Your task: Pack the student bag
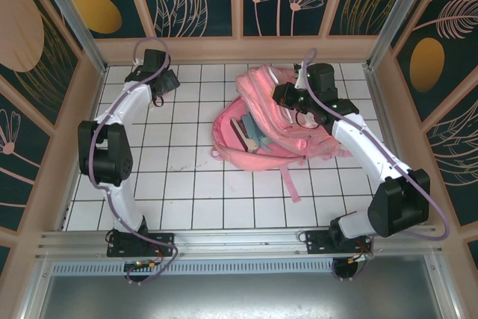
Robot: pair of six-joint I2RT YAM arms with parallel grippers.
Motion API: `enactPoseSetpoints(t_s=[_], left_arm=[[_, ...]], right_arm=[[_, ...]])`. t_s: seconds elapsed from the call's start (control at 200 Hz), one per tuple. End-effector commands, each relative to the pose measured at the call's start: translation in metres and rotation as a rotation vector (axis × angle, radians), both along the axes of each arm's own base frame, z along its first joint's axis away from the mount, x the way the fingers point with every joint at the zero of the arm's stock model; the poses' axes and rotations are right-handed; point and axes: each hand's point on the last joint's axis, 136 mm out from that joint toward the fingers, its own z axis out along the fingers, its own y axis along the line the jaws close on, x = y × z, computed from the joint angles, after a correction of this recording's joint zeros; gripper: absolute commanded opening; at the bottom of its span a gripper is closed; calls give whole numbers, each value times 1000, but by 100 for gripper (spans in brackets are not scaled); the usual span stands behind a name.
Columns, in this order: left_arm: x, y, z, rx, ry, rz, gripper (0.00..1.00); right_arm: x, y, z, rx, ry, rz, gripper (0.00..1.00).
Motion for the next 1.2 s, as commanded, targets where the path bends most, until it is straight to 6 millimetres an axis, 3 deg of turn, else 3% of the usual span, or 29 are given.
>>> enactPoseSetpoints(t_s=[0.0, 0.15, 0.315, 0.535, 0.67, 0.876, 1.081, 1.196], left_arm=[[17, 28, -6, 73, 41, 47, 88], [49, 46, -22, 69, 53, 82, 90], [78, 49, -43, 46, 71, 90, 92], [88, 51, -85, 53, 133, 98, 87], [88, 52, -100, 66, 156, 94, 83], [86, 57, -109, 101, 178, 89, 77], [89, 63, -85, 142, 145, 86, 83], [90, 61, -85, 141, 144, 68, 81]], right_arm=[[4, 11, 49, 52, -126, 28, 0], [6, 8, 51, 35, -130, 16, 0], [9, 7, 53, 22, -128, 8, 0], [13, 7, 55, 13, -129, -1, 0], [14, 6, 54, 6, -128, -5, 0], [14, 6, 52, 2, -122, -7, 0], [14, 6, 50, 0, -119, -6, 0], [15, 7, 46, 7, -111, -3, 0]])
